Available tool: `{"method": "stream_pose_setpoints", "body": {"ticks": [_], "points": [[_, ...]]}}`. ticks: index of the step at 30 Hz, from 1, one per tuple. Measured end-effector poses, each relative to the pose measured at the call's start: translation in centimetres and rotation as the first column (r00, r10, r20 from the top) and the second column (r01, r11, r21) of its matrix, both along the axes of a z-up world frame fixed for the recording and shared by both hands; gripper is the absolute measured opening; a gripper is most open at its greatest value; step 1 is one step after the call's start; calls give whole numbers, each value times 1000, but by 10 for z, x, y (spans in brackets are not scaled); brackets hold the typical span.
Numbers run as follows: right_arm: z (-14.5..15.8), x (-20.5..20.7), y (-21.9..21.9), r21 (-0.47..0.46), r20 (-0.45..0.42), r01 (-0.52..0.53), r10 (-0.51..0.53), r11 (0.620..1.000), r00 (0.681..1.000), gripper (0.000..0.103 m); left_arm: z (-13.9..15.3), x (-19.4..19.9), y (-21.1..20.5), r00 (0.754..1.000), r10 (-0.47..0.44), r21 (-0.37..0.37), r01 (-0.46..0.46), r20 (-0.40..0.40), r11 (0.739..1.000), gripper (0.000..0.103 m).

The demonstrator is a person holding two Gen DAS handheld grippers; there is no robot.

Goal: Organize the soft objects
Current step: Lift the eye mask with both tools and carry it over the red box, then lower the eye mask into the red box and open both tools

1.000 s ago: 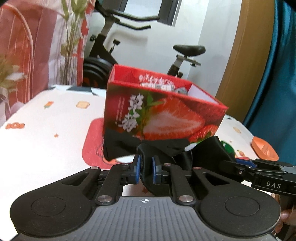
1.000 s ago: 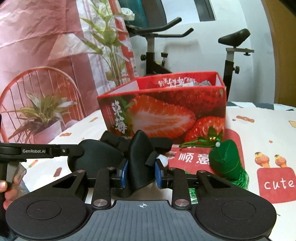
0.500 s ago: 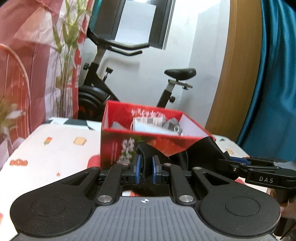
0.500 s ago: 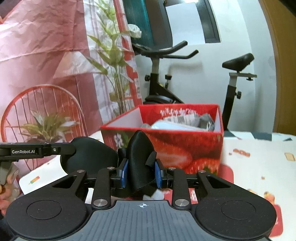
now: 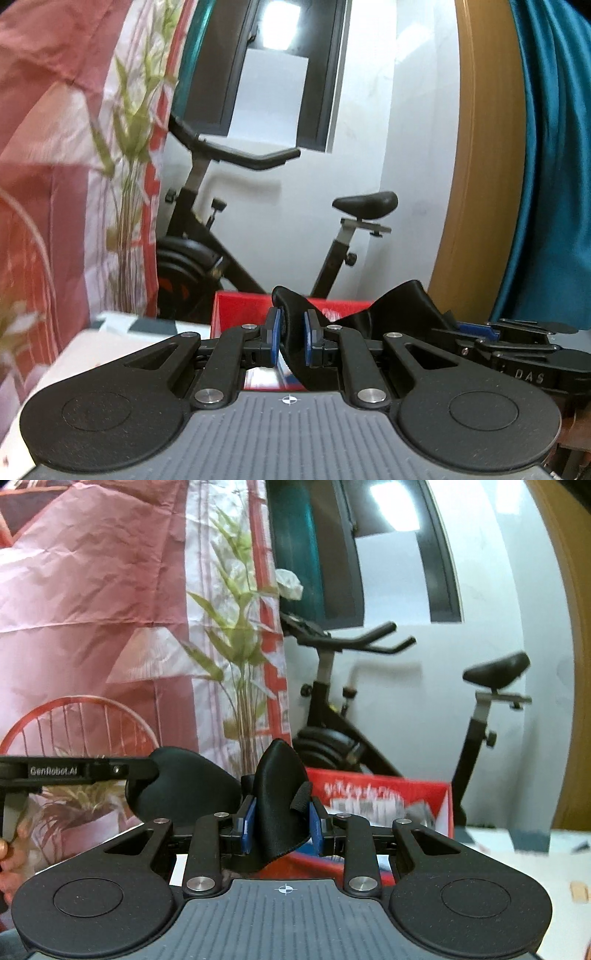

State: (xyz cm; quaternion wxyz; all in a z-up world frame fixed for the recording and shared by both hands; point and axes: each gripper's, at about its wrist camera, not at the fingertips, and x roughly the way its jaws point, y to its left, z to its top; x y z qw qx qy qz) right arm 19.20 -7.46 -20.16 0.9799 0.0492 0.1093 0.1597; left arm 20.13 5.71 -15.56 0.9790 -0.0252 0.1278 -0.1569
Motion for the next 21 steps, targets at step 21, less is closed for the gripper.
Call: {"method": "stream_pose_setpoints", "body": {"ticks": [21], "points": [[-28, 178, -32, -120, -185, 104, -125, 987, 975, 27, -41, 171, -48, 978, -24, 143, 54, -206, 988, 14]]}}
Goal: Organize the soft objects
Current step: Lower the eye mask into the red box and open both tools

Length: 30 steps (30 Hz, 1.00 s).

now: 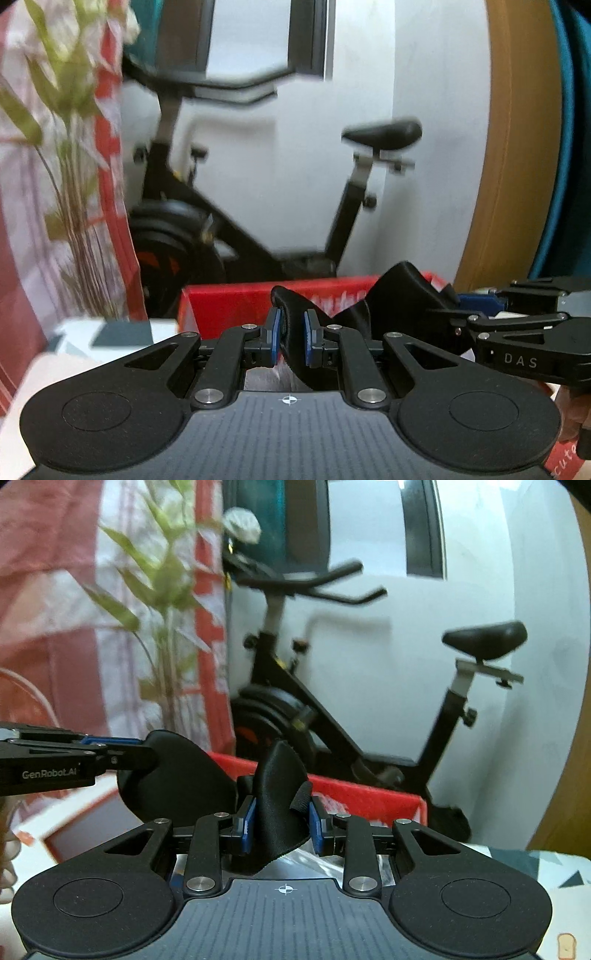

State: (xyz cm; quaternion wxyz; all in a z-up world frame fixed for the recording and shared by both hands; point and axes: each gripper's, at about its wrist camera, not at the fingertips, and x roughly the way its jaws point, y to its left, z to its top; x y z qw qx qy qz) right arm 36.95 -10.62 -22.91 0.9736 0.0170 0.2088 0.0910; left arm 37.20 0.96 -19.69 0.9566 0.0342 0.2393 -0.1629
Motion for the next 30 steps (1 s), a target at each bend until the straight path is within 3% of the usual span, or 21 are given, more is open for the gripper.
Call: {"method": "stream_pose_setpoints", "body": {"ticks": [8, 13, 18, 21, 23, 27, 29, 30], "points": [[-33, 27, 4, -29, -167, -10, 5, 1000, 986, 27, -25, 30, 1, 981, -29, 26, 35, -192, 999, 14], [-36, 33, 3, 3, -231, 3, -2, 1000, 973, 27, -28, 38, 4, 977, -28, 37, 37, -213, 999, 15], [-37, 35, -1, 25, -262, 35, -27, 999, 965, 28, -23, 41, 5, 980, -4, 53, 15, -200, 999, 23], [-39, 35, -2, 23, -277, 52, -43, 998, 960, 33, -18, 38, 10, 985, 14, 41, -7, -175, 999, 44], [-40, 35, -3, 24, -288, 61, -51, 998, 956, 45, -13, 34, 11, 988, 30, 50, -23, -152, 998, 63], [-39, 28, -3, -7, -283, 84, -82, 996, 955, 54, -1, 24, 14, 993, 36, 51, -30, -114, 998, 72], [-35, 22, -3, -38, -264, 110, -117, 993, 957, 75, 5, 17, 16, 994, 41, 44, -37, -100, 998, 84], [-33, 18, -4, -45, -252, 120, -127, 992, 959, 79, 8, 12, 18, 995, 41, 39, -38, -92, 999, 86]]}}
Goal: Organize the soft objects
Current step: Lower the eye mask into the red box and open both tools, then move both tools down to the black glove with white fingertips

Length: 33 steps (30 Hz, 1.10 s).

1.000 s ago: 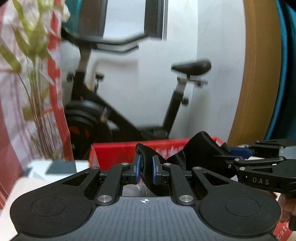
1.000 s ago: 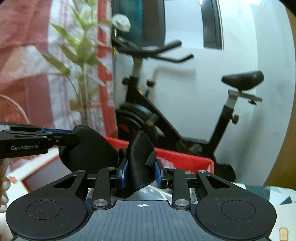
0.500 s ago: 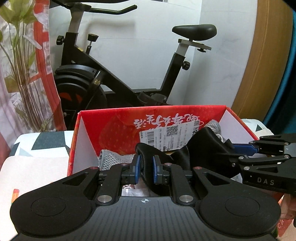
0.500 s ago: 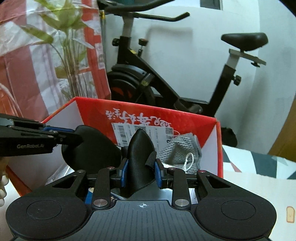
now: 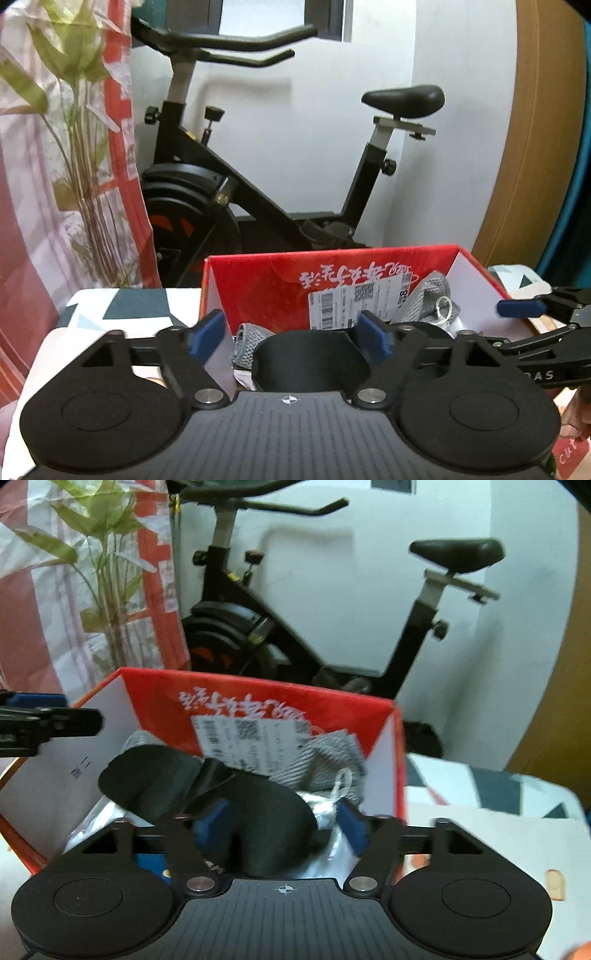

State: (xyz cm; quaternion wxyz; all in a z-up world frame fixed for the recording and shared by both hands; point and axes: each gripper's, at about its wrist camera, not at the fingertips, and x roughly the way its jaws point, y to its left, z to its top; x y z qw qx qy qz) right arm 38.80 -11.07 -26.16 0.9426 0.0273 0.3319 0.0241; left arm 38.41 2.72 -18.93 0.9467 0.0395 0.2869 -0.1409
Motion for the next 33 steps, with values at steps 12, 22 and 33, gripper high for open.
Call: {"method": "stream_pose_setpoints", "body": {"ticks": [12, 22, 33], "points": [[23, -52, -10, -17, 80, 117, -115, 993, 990, 103, 20, -52, 5, 998, 28, -2, -28, 51, 1000, 103], [22, -103, -3, 10, 128, 143, -143, 990, 981, 103, 9, -94, 20, 993, 96, -20, -95, 64, 995, 103], [-9, -151, 17, 57, 203, 129, -138, 990, 969, 103, -27, -116, 35, 978, 206, 51, -207, 21, 977, 103]]}}
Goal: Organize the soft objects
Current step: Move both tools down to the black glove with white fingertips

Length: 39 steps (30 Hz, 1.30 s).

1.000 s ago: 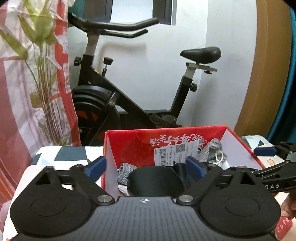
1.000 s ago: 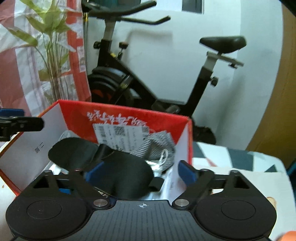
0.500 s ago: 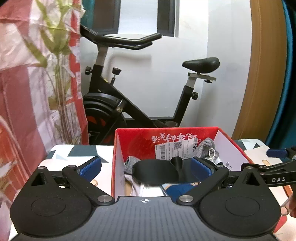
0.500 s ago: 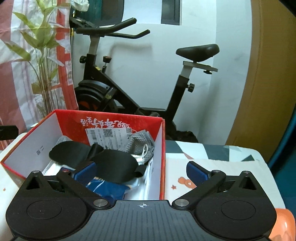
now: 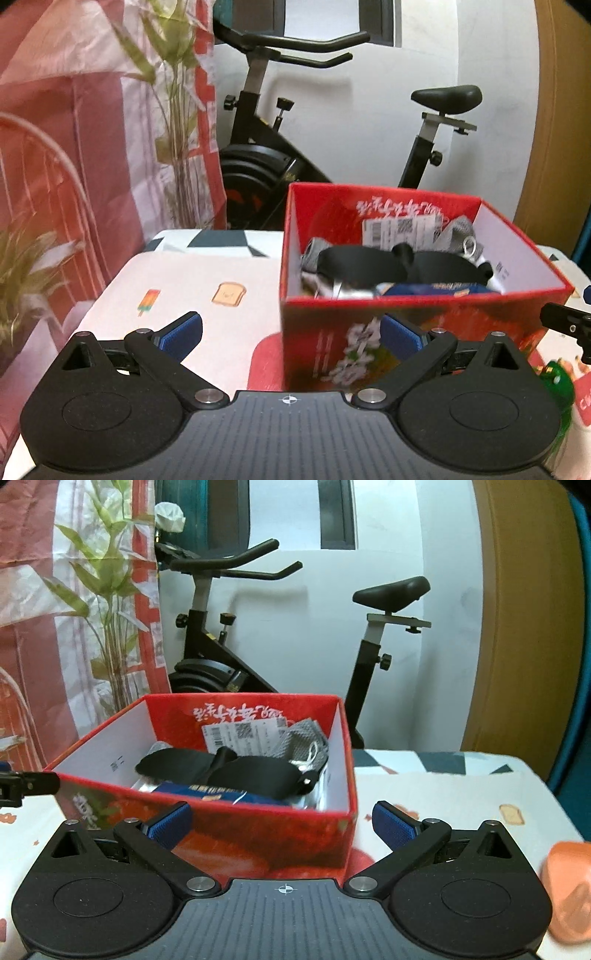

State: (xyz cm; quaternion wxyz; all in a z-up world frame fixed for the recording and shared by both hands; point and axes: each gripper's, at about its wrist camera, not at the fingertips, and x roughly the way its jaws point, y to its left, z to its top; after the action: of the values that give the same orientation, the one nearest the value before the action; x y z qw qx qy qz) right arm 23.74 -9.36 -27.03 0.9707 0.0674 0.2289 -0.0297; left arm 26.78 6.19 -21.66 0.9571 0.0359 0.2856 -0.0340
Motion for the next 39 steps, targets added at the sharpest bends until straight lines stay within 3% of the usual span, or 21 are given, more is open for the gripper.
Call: {"method": "stream_pose_setpoints", "body": {"ticks": [5, 13, 21, 26, 36, 39], "points": [[-18, -9, 9, 18, -10, -13, 14, 1000, 1000, 103, -15, -12, 6, 1000, -31, 28, 31, -6, 999, 103], [-43, -16, 29, 40, -50, -85, 87, 996, 995, 103, -44, -16, 24, 993, -100, -37, 97, -63, 995, 103], [-65, -8, 55, 55, -112, -186, 192, 981, 975, 102, -71, -1, 29, 985, -104, -82, 94, -135, 992, 103], [-81, -2, 71, 21, -147, -219, 219, 976, 964, 82, -85, 5, 26, 976, -143, -81, 131, -163, 988, 103], [-96, 2, 69, 80, -182, -228, 239, 970, 954, 67, -99, 11, 37, 970, -142, -193, 103, -200, 976, 103], [-96, 0, 70, 77, -174, -229, 239, 970, 955, 65, -100, 9, 35, 970, -148, -177, 113, -194, 978, 103]]}}
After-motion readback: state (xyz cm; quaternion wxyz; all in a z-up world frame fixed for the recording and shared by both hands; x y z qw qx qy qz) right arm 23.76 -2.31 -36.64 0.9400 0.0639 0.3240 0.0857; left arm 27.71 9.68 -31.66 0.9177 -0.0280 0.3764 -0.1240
